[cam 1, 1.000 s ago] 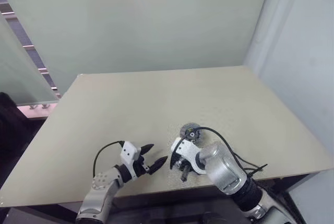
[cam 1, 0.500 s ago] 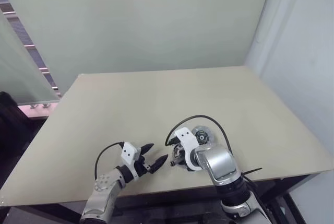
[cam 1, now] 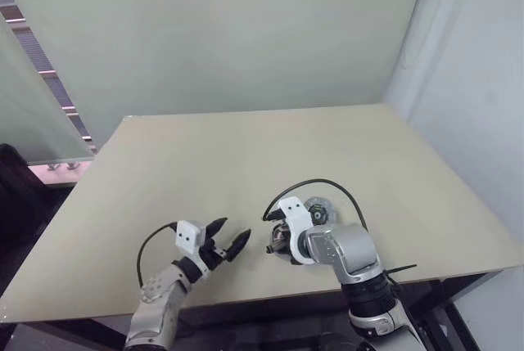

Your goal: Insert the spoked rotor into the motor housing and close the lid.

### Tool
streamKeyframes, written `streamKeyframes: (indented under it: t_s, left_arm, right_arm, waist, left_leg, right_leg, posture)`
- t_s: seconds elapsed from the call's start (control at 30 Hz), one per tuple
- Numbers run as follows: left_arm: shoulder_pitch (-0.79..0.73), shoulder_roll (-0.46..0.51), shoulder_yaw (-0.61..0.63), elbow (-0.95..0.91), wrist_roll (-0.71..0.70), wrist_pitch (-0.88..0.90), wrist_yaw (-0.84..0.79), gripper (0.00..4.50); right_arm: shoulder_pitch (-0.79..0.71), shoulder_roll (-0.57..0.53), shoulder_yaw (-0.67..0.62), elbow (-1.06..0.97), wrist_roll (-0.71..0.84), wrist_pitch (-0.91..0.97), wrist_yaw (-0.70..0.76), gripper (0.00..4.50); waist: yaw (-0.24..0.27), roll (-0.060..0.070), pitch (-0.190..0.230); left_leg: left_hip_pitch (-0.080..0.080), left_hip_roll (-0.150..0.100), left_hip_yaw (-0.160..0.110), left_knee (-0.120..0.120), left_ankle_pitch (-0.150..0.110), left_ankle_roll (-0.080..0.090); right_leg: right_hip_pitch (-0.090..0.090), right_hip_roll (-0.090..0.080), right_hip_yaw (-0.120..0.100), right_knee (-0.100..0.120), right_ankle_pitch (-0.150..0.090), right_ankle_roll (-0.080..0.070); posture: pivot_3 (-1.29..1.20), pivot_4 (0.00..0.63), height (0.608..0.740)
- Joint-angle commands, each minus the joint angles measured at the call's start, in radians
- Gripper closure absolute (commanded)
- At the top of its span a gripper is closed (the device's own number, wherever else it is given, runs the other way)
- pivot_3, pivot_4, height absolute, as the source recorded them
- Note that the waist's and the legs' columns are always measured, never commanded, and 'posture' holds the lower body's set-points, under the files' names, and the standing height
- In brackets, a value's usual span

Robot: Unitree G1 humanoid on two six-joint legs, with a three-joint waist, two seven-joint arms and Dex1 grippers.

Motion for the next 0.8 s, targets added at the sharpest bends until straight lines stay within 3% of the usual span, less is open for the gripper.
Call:
streamKeyframes:
  t_s: [0.03, 0.43, 0.63, 0.8]
  left_arm:
    - [-0.004, 0.006, 0.018, -0.022, -0.018, 0.000, -0.001, 0.00]
    - [0.002, 0.011, 0.001, -0.032, 0.005, -0.002, -0.007, 0.00]
    - [-0.008, 0.020, -0.010, -0.021, 0.018, -0.004, -0.018, 0.00]
    - [-0.016, 0.024, -0.017, -0.015, 0.023, -0.004, -0.024, 0.00]
  right_arm:
    - [0.010, 0.087, -0.048, 0.028, 0.030, -0.032, -0.062, 4.41]
    - [-0.008, 0.035, -0.006, 0.025, 0.125, -0.068, -0.104, 4.41]
    - [-0.009, 0.007, 0.041, 0.012, 0.138, -0.087, -0.107, 2.41]
    - [-0.017, -0.014, 0.068, -0.002, 0.144, -0.098, -0.101, 0.49]
  waist:
    - [0.000, 0.000, 0.000]
    - [-0.002, 0.000, 0.000]
    - [-0.002, 0.000, 0.000]
    - [-0.001, 0.000, 0.000]
  left_leg:
    - [0.000, 0.000, 0.000, 0.000, 0.000, 0.000]
    - [0.000, 0.002, 0.001, 0.000, 0.000, 0.000]
    - [-0.003, 0.002, 0.002, -0.002, 0.000, 0.000]
    - [-0.015, 0.002, 0.001, -0.002, 0.000, 0.000]
  right_leg:
    - [0.000, 0.000, 0.000, 0.000, 0.000, 0.000]
    - [-0.001, 0.000, 0.000, 0.000, 0.000, 0.000]
    - [-0.006, 0.001, 0.000, 0.000, 0.000, 0.000]
    - [-0.017, 0.001, 0.000, 0.001, 0.002, 0.003]
  posture:
    - [0.00, 0.000, 0.740]
    - [0.00, 0.000, 0.740]
    - [0.00, 0.000, 0.740]
    - [0.00, 0.000, 0.740]
